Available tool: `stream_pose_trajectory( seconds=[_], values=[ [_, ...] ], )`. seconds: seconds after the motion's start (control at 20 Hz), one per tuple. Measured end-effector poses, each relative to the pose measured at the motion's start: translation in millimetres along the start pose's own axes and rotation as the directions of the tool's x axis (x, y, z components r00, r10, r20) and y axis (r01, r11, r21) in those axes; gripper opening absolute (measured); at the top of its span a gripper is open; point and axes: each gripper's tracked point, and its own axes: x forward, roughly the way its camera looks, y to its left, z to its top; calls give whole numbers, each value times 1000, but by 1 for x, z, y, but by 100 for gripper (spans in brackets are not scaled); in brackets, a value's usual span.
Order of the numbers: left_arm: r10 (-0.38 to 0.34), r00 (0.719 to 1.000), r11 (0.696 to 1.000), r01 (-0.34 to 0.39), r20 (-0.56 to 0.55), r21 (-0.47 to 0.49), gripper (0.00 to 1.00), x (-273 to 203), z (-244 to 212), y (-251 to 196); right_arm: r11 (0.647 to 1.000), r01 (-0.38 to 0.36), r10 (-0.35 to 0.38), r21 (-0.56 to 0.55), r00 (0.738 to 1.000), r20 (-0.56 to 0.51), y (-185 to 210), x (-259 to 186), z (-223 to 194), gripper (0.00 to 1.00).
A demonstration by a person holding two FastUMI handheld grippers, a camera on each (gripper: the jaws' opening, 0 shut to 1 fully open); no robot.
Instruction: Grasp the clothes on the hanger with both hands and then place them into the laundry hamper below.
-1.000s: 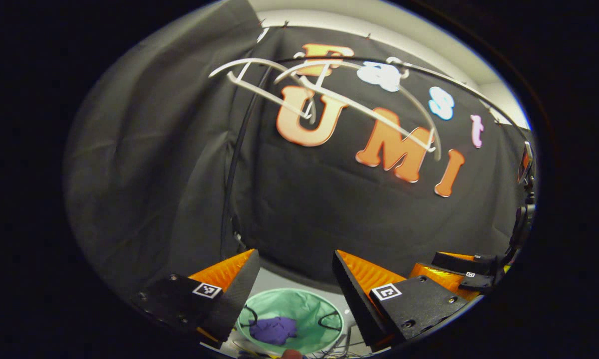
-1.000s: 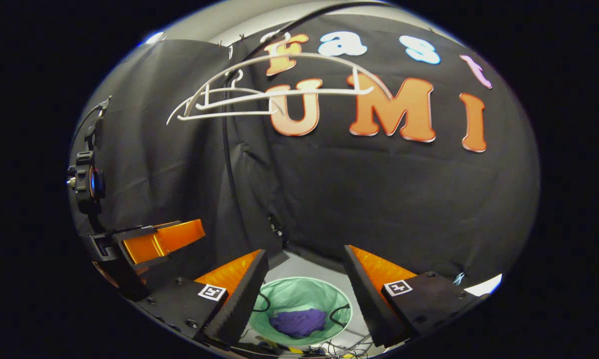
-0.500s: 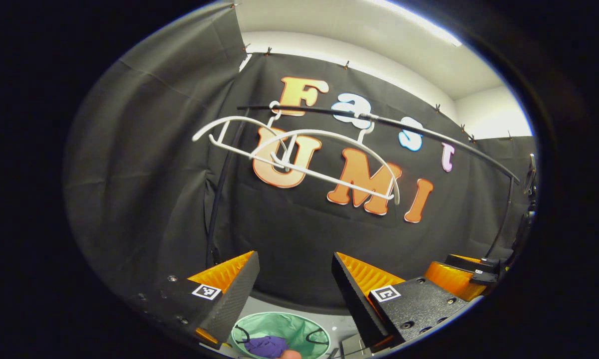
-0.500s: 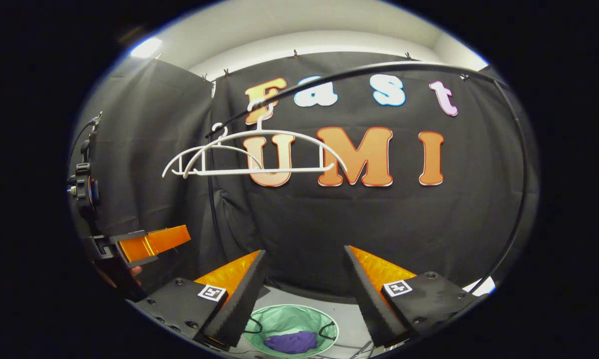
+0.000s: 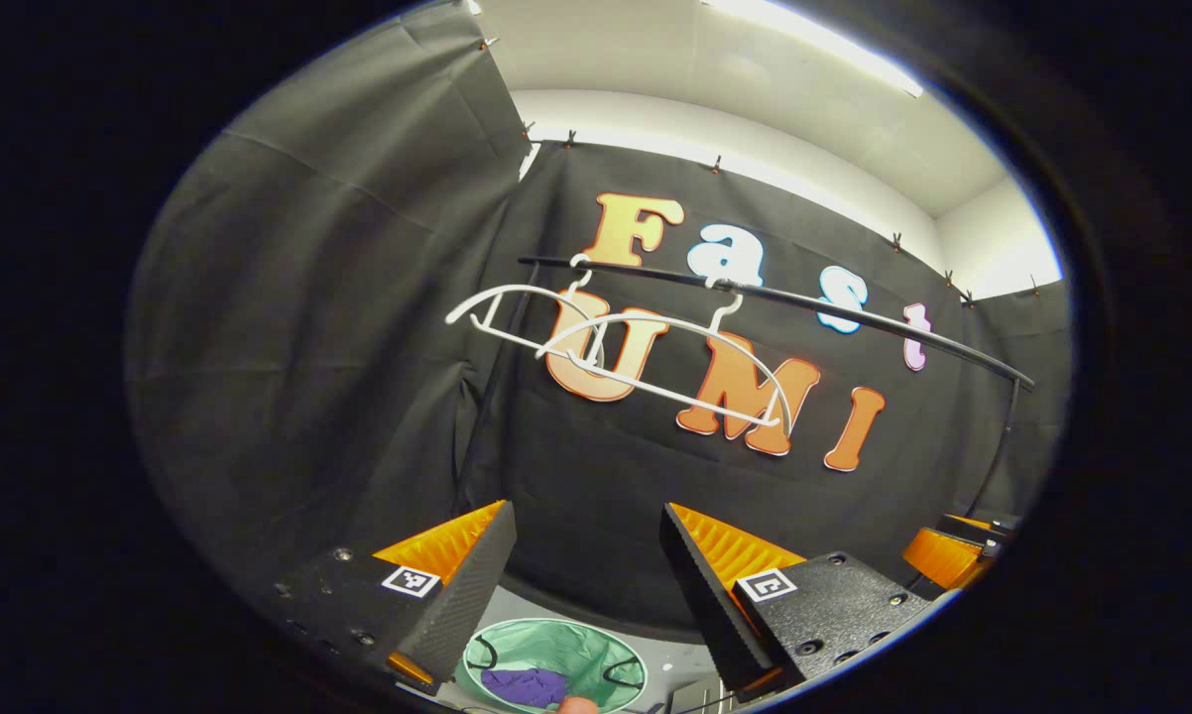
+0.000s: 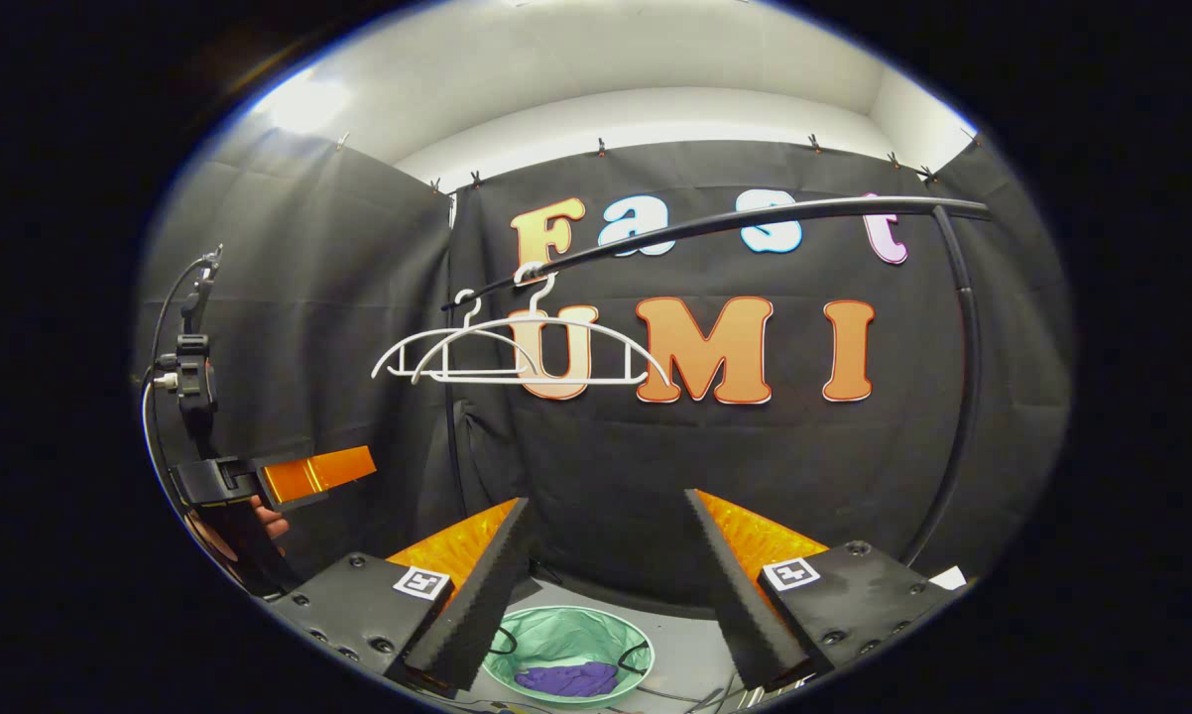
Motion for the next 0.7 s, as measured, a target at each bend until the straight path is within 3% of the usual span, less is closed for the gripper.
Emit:
stream_pose_trajectory(
  seconds=[0.25, 0.45, 0.7],
  values=[
    [29, 996, 995, -36, 82, 90, 89, -37, 24, -3, 1000, 3, -3, 27, 1000, 1, -17, -35, 5, 91],
    [11, 995, 1000, -14, 104, 27, 94, -49, 29, -19, 999, 1, -2, 32, 1000, 21, -27, -54, 13, 91],
    [9, 991, 998, -18, 134, 66, 94, -61, 37, -27, 998, 7, -9, 55, 999, 42, -32, -65, 15, 91]
  ],
)
